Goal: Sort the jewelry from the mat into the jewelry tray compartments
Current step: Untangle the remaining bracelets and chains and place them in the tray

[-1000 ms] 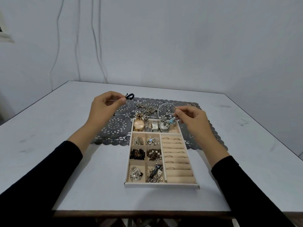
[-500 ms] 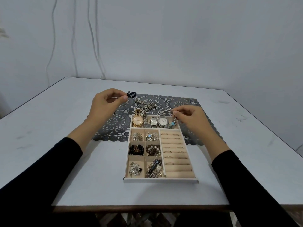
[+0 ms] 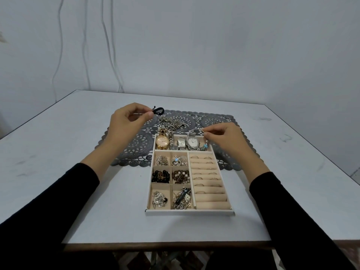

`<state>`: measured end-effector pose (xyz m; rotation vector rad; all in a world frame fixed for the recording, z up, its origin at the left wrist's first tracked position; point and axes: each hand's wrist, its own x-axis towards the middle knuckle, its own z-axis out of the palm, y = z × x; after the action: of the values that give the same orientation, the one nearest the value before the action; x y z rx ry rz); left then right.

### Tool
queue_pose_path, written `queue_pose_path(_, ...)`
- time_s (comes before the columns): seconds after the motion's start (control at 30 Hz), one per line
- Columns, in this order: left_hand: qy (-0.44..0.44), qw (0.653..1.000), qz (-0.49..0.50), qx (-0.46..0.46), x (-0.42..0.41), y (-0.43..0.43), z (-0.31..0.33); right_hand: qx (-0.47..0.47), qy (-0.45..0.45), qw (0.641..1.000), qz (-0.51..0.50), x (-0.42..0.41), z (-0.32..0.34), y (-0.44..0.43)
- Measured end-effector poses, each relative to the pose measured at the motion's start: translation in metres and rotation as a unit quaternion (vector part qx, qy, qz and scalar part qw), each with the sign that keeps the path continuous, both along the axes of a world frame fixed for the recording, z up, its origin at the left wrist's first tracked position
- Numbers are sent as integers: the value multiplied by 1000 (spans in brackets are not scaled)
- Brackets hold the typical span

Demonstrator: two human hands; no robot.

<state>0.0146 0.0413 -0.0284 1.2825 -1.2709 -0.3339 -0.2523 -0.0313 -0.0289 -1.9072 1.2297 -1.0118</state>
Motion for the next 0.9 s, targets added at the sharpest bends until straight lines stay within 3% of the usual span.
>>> queue_pose_path(0.63, -11, 1000, -14, 4, -9, 0, -3, -82, 98, 992, -13, 11, -5, -6)
queue_pose_path(0.9, -11, 1000, -19, 7, -10, 3, -2, -38, 39, 998, 8, 1, -5, -6)
